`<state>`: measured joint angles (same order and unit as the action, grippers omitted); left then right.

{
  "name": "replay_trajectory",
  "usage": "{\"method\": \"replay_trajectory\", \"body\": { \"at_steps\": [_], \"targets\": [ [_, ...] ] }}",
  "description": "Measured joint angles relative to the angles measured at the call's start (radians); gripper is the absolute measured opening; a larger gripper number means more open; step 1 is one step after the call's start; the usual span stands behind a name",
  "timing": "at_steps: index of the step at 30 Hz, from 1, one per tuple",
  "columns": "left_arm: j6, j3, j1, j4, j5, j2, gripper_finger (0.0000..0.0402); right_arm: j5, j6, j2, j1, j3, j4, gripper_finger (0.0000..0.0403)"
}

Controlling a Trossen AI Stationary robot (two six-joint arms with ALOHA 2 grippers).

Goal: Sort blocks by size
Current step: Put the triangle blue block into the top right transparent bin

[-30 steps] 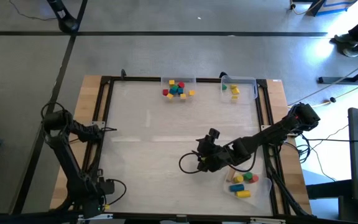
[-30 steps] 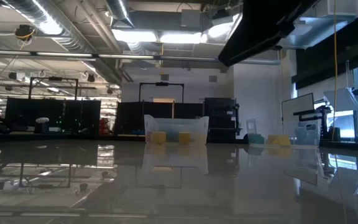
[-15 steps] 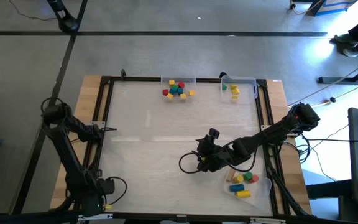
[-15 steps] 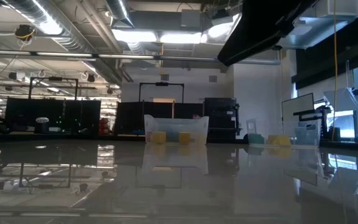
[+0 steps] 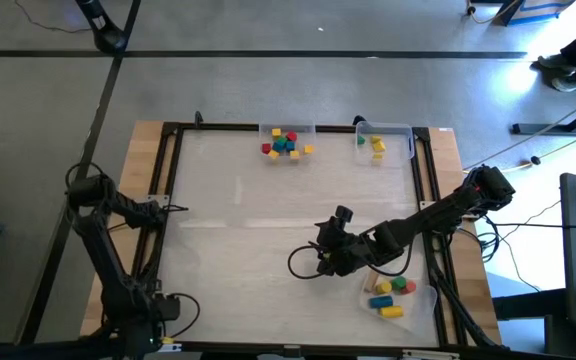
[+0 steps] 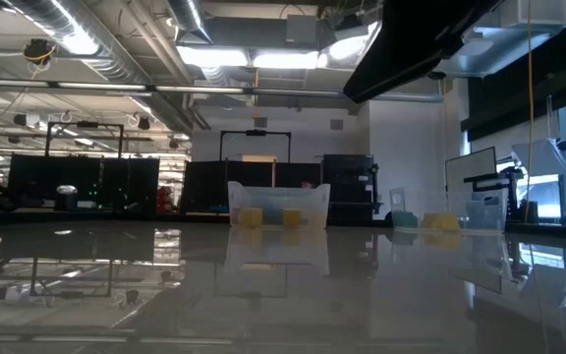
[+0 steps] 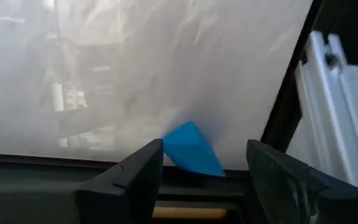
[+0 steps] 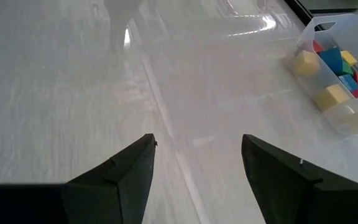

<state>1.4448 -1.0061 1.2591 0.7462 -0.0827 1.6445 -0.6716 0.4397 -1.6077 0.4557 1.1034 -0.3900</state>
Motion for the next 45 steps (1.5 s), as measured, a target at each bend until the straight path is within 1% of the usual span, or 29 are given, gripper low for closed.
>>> {"method": "replay_trajectory", "body": {
  "at_steps": [6, 11, 16, 19, 23, 25, 28, 32, 35, 38, 40, 45],
  "targets": [
    [-0.071, 0.000, 0.000, 0.009, -0.042, 0.047, 0.0219, -0.001, -0.003, 0.000, 0.000, 0.000, 0.019, 0.0239],
    [-0.136, 0.000, -0.002, 0.096, -0.062, 0.072, 0.0219, -0.001, -0.007, 0.000, 0.000, 0.000, 0.030, 0.0239],
    [-0.218, 0.001, -0.040, 0.174, -0.055, 0.074, 0.0219, -0.001, -0.008, 0.000, 0.000, 0.000, 0.030, 0.0239],
    [-0.291, 0.000, -0.064, 0.187, -0.009, 0.074, 0.0219, -0.001, -0.008, 0.000, 0.000, 0.000, 0.030, 0.0239],
    [-0.379, 0.001, -0.097, 0.254, 0.089, 0.074, 0.0219, -0.001, -0.008, 0.000, 0.000, 0.000, 0.030, 0.0239],
    [-0.410, 0.001, -0.112, 0.278, 0.119, 0.074, 0.0219, -0.001, -0.008, 0.000, 0.000, 0.000, 0.029, 0.0239],
    [-0.404, 0.001, -0.131, 0.313, 0.115, 0.068, 0.0219, 0.004, -0.008, 0.000, 0.000, 0.000, 0.030, 0.0239],
    [-0.324, -0.014, -0.120, 0.310, 0.084, 0.022, 0.0219, 0.010, -0.008, 0.000, 0.000, 0.000, 0.030, 0.0239],
    [-0.247, -0.031, -0.092, 0.265, 0.082, -0.027, 0.0219, 0.010, -0.008, 0.000, 0.000, 0.000, 0.030, 0.0239],
    [-0.211, -0.033, -0.060, 0.228, 0.090, -0.046, 0.0219, 0.010, -0.008, 0.000, 0.000, 0.000, 0.030, 0.0239],
    [-0.226, -0.032, -0.035, 0.233, 0.093, -0.041, 0.0219, 0.010, -0.008, 0.000, 0.000, 0.000, 0.030, 0.0239],
    [-0.328, -0.014, 0.009, 0.235, 0.101, -0.020, 0.0219, 0.010, -0.008, 0.000, 0.000, 0.000, 0.030, 0.0239]
  ]
}}
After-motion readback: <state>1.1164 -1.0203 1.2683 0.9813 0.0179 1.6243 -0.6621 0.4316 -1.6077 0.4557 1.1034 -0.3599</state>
